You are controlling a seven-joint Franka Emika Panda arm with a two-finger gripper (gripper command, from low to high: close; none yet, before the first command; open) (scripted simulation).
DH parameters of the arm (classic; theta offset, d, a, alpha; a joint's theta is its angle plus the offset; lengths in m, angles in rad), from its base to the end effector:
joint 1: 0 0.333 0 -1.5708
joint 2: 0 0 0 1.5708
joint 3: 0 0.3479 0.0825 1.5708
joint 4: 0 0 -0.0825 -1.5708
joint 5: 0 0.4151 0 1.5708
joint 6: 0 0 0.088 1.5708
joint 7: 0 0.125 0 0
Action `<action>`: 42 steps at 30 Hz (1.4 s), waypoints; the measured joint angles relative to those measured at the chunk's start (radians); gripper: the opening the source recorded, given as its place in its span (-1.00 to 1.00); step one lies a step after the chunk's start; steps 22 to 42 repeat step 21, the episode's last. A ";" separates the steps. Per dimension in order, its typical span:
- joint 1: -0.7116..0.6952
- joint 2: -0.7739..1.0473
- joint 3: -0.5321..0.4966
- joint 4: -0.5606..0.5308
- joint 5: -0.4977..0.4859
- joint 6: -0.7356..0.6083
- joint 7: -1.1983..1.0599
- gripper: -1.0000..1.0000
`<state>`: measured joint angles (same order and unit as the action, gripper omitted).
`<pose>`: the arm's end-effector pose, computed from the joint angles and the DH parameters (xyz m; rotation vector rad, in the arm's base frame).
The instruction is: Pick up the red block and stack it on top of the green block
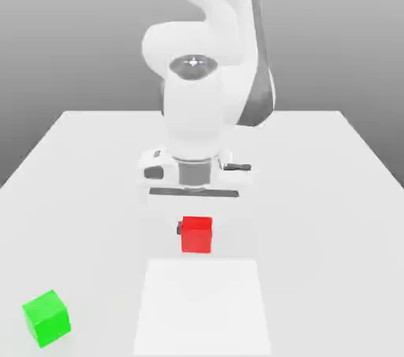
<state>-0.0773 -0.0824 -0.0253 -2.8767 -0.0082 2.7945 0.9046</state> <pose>0.3586 -0.0363 0.1993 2.7570 -1.5051 0.0007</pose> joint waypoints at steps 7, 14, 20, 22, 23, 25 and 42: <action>-0.142 0.129 -0.072 0.249 0.016 -0.120 0.264 -1.00; -0.224 0.280 -0.151 0.478 0.076 -0.202 0.472 -1.00; -0.248 0.409 -0.129 0.500 0.125 -0.096 0.454 1.00; -0.248 0.409 -0.129 0.500 0.125 -0.096 0.454 1.00; -0.248 0.409 -0.129 0.500 0.125 -0.096 0.454 1.00; -0.248 0.409 -0.129 0.500 0.125 -0.096 0.454 1.00; -0.248 0.409 -0.129 0.500 0.125 -0.096 0.454 1.00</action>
